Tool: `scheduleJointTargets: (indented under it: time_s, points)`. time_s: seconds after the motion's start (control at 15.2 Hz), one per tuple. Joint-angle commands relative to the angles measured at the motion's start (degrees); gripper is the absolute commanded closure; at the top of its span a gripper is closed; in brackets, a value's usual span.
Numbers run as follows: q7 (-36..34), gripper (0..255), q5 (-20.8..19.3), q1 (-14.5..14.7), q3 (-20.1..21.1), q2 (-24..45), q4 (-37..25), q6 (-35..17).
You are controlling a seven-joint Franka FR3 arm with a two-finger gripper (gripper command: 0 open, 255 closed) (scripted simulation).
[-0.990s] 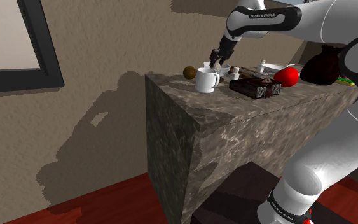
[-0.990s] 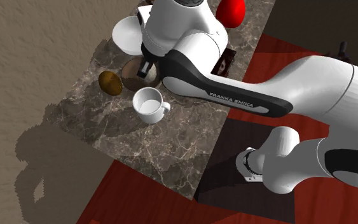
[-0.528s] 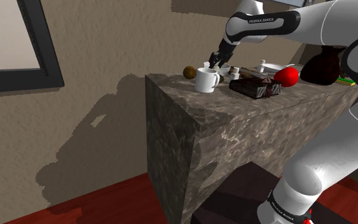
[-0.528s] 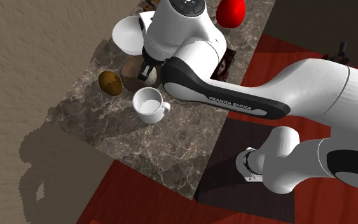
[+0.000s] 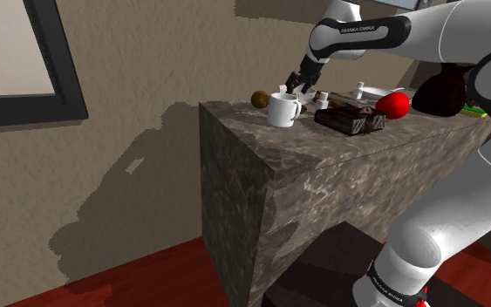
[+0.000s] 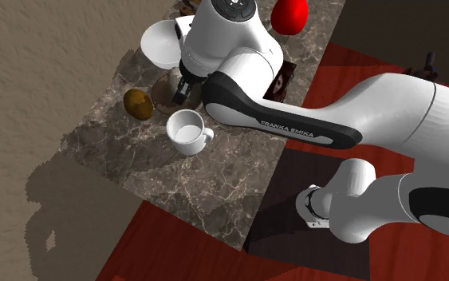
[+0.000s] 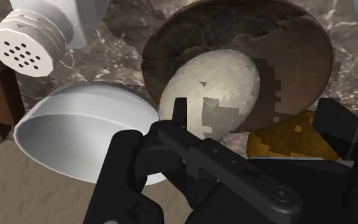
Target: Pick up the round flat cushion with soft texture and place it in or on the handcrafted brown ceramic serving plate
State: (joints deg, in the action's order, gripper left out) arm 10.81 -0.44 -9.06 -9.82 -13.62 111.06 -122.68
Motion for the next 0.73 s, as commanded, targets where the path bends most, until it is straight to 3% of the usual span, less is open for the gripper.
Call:
scheduleJointTargets:
  time_s: [0.0,0.33,0.66]
  points:
    - [0.0,0,0.0,0.0,0.0,0.0,0.0,0.0]
    - [-0.5,0,-0.5,0.0,0.4,-2.6,-3.9,6.5]
    - [-0.5,0,-0.5,0.0,0.4,-2.6,-3.9,6.5]
